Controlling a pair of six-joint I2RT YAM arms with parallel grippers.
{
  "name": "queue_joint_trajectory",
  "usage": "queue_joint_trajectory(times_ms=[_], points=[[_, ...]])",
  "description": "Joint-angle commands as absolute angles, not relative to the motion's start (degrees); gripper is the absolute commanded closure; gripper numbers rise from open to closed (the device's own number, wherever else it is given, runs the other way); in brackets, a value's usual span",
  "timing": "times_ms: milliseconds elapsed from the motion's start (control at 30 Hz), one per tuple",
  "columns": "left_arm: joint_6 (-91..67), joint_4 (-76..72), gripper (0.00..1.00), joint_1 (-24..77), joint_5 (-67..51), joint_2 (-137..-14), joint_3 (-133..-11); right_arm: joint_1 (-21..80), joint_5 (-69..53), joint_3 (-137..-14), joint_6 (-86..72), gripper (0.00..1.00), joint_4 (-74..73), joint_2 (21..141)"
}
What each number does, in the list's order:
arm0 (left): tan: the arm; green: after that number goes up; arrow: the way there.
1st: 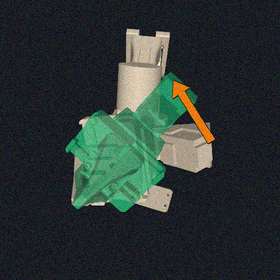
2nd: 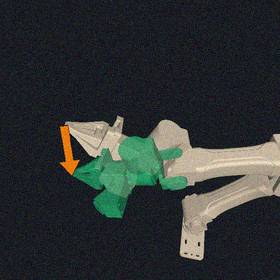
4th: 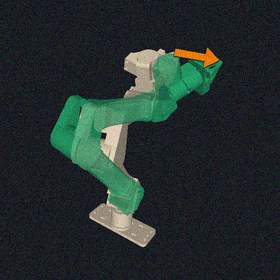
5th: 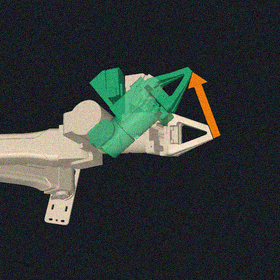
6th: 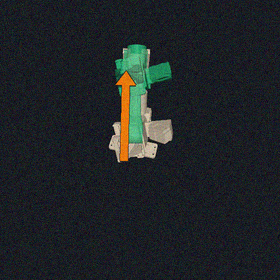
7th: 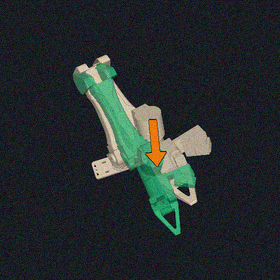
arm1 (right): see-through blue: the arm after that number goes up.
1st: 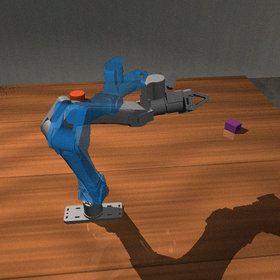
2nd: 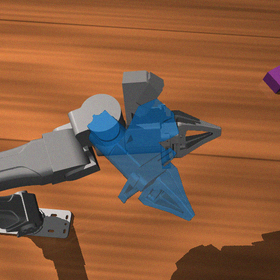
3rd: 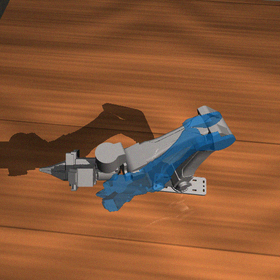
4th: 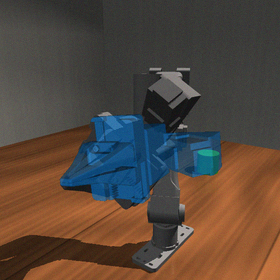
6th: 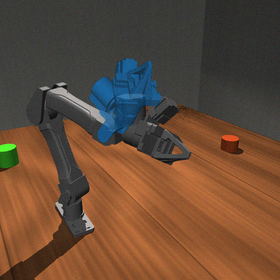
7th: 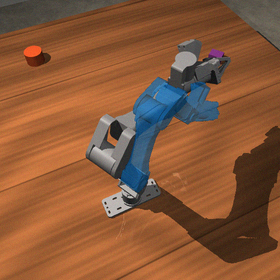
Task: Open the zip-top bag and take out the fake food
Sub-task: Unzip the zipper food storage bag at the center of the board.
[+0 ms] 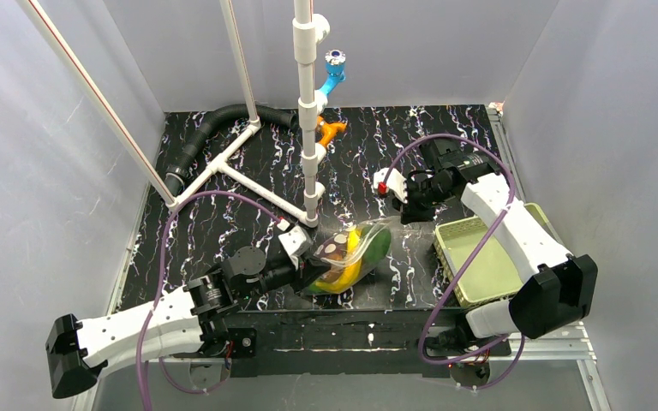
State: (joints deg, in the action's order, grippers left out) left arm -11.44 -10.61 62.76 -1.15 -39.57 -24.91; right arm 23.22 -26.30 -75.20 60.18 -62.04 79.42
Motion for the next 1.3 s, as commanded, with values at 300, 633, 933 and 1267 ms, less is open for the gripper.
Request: queue_joint_trajectory(times_ms=[300, 633, 933, 1267], points=[[-13.0, -16.7, 1.00, 62.8, -0.9, -41.3, -23.8, 23.1, -30.9, -68.6, 58.9, 0.94, -60.4, 75.8], [-14.0, -17.7, 1.00, 62.8, 2.7, -41.6, -23.6, 23.1, -34.6, -67.2, 58.0, 0.74, -61.6, 75.1], [-13.7, -18.0, 1.00, 62.8, 5.7, -43.4, -25.7, 24.6, -41.5, -62.8, 57.0, 0.39, -62.0, 71.7], [-13.6, -19.3, 1.00, 62.8, 5.6, -45.8, -26.8, 25.5, -48.0, -67.8, 56.5, 0.18, -67.0, 70.5]])
